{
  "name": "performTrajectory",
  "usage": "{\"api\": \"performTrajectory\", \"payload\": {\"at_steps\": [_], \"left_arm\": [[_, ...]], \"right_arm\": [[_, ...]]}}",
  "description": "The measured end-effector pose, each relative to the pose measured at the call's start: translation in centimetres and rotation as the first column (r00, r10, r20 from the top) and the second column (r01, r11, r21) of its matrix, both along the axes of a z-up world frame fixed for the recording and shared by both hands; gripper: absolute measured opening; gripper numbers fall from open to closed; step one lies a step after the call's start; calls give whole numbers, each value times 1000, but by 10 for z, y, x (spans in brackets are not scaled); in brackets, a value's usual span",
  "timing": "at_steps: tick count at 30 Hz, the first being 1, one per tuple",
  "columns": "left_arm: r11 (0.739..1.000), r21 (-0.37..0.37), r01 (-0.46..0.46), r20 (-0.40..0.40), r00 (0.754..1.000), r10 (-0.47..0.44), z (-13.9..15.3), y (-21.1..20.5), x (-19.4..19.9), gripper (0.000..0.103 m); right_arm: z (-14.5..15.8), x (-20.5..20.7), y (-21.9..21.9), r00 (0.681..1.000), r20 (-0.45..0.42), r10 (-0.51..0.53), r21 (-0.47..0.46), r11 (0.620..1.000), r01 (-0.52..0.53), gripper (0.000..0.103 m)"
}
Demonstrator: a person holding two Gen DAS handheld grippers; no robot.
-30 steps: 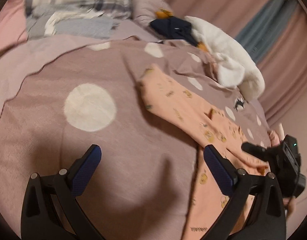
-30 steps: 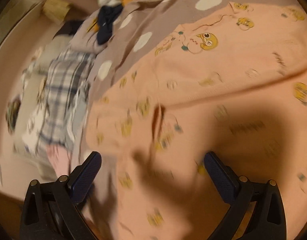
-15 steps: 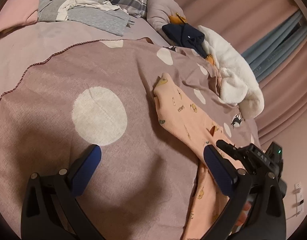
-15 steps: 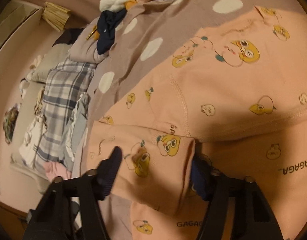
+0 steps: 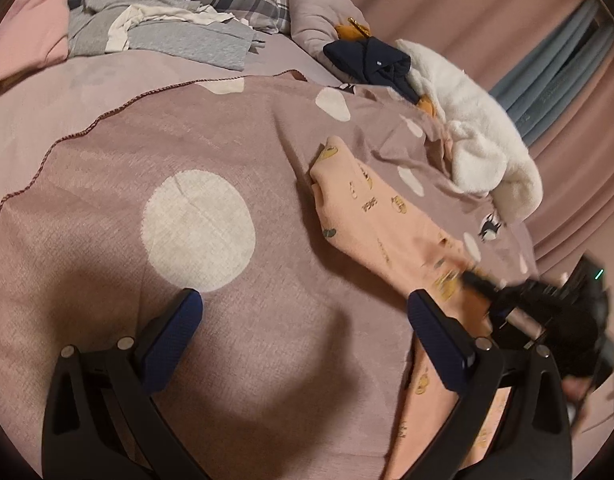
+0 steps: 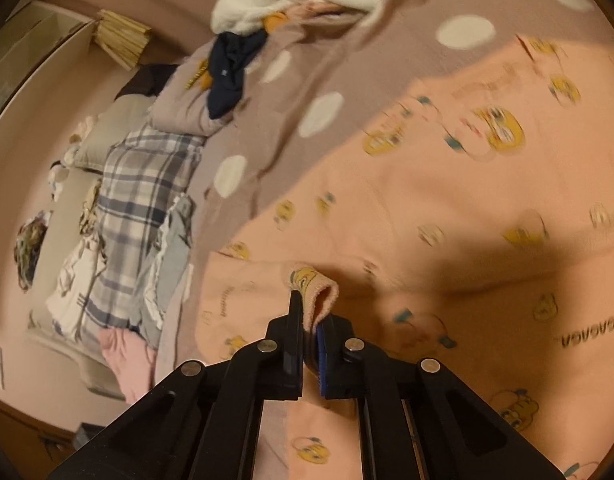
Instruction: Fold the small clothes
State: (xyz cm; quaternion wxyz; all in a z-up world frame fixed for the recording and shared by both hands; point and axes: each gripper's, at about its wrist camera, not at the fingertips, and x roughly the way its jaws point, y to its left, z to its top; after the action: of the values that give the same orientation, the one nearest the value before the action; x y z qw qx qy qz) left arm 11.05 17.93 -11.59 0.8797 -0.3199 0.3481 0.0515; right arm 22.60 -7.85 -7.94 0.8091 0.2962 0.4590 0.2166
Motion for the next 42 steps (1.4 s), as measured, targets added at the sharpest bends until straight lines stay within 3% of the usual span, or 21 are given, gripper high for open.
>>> {"api": "performTrajectory", "payload": {"at_steps": [7,12,15,19,22,29,37,42], "left_arm": [[999,44,-5,-21,1000,6,-2,-5,3,102],[999,32,-24,-27,999,25,-2,-4,4,102],[996,89,-18,-46,999,23,-1,-12,7,102],[977,213,-7,-91,995,27,-3,-29,14,103],[966,258,2,-120,992,30,-6,-32,18,103],[962,271,-6,-128,991,43,-8,-30,19,103],[952,305,-2,-142,989,48,-9,-36,21,103],[947,322,4,-153,987,48,-10,-39,22,103]], "right_arm": [[49,21,-9,993,111,-50,-45,997,55,7],[81,28,-46,976,178,-122,-176,972,153,7],[91,29,-79,967,196,-162,-228,952,206,7],[91,30,-121,954,193,-231,-275,920,278,7],[82,33,-152,942,165,-291,-280,902,328,7],[50,31,-215,909,66,-411,-275,868,413,7],[24,21,-248,879,-5,-477,-275,845,458,7],[26,10,-261,831,7,-556,-329,784,527,8]]}}
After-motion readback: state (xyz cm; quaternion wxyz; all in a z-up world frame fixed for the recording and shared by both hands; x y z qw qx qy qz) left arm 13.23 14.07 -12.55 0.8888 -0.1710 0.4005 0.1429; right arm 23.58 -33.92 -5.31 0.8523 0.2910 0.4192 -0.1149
